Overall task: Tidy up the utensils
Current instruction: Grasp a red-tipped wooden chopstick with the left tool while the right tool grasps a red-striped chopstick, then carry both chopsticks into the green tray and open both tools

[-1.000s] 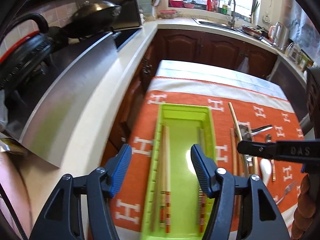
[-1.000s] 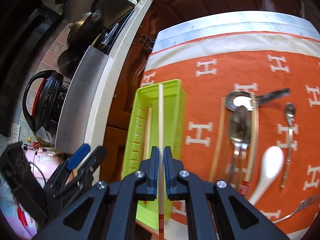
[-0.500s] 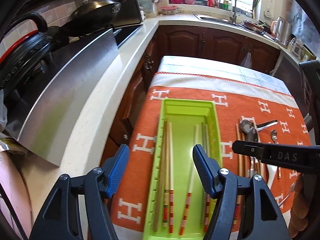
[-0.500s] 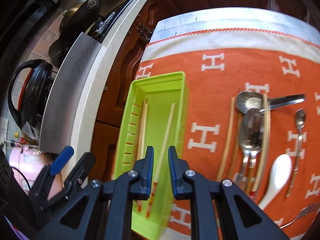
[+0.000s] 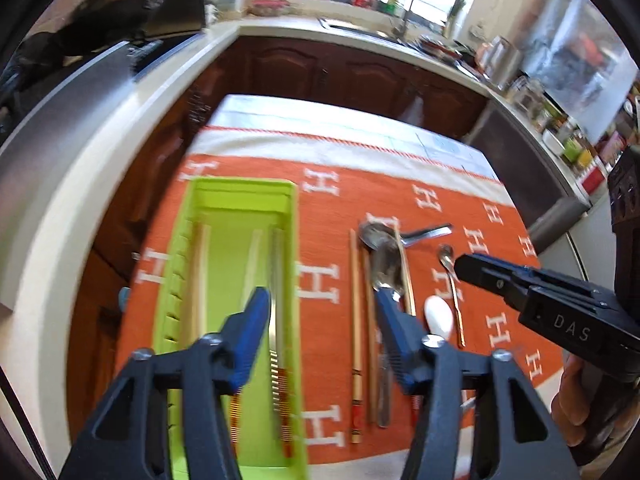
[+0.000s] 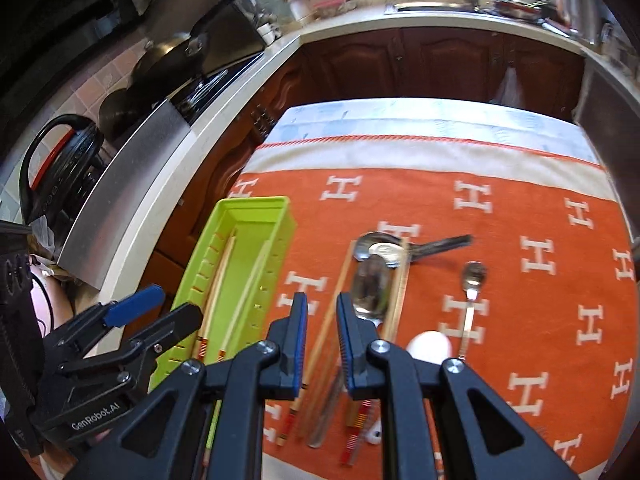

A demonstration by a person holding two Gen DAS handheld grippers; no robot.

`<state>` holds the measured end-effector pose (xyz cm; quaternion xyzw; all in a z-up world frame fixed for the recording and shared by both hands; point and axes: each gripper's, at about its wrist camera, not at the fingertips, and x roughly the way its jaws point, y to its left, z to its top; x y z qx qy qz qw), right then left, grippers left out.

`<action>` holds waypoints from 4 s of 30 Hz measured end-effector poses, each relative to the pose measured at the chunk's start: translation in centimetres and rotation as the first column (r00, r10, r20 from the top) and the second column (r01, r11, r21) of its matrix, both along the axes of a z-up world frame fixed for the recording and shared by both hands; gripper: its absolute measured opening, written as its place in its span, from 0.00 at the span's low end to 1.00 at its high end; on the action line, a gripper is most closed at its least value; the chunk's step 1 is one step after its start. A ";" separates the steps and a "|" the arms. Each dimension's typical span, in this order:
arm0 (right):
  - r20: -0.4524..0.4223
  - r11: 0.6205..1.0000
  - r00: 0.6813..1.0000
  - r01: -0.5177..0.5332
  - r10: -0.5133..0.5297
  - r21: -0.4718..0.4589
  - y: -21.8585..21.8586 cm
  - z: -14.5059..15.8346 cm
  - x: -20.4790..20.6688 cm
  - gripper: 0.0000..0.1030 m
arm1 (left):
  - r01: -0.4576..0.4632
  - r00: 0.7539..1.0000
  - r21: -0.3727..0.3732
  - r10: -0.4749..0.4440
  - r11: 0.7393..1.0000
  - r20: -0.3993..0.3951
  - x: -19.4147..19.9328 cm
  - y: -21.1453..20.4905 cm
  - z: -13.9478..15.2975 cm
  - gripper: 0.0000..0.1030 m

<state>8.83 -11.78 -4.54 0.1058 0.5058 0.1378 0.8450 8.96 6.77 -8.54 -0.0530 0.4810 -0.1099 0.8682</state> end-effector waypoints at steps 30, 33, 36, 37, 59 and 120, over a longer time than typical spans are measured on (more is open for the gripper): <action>-0.047 0.999 0.998 0.035 -0.034 0.033 -3.0 -6.5 -3.8 0.15 | 0.132 0.972 0.122 -0.104 0.984 -0.212 1.9 -6.7 -10.4 0.10; -0.045 0.999 0.999 0.030 -0.028 0.028 -3.0 -6.7 -3.8 0.15 | 0.137 0.971 0.133 -0.106 0.982 -0.212 2.1 -6.8 -10.7 0.10; -0.048 0.999 0.999 0.025 -0.023 0.028 -2.9 -6.9 -3.8 0.15 | 0.143 0.972 0.145 -0.112 0.979 -0.207 2.2 -7.0 -10.8 0.10; -0.052 0.999 0.998 0.023 -0.021 0.030 -2.9 -7.0 -3.8 0.15 | 0.148 0.972 0.151 -0.116 0.977 -0.203 2.2 -7.1 -10.8 0.10; -0.080 0.999 0.997 0.000 0.003 0.033 -1.3 -7.9 -3.1 0.15 | 0.110 0.993 0.076 -0.106 0.991 -0.054 0.4 -5.0 -6.4 0.04; -0.146 0.981 0.986 -0.048 0.077 0.187 8.3 -4.6 2.1 0.19 | -0.170 0.985 0.224 0.173 0.960 0.004 0.5 5.9 -1.3 0.20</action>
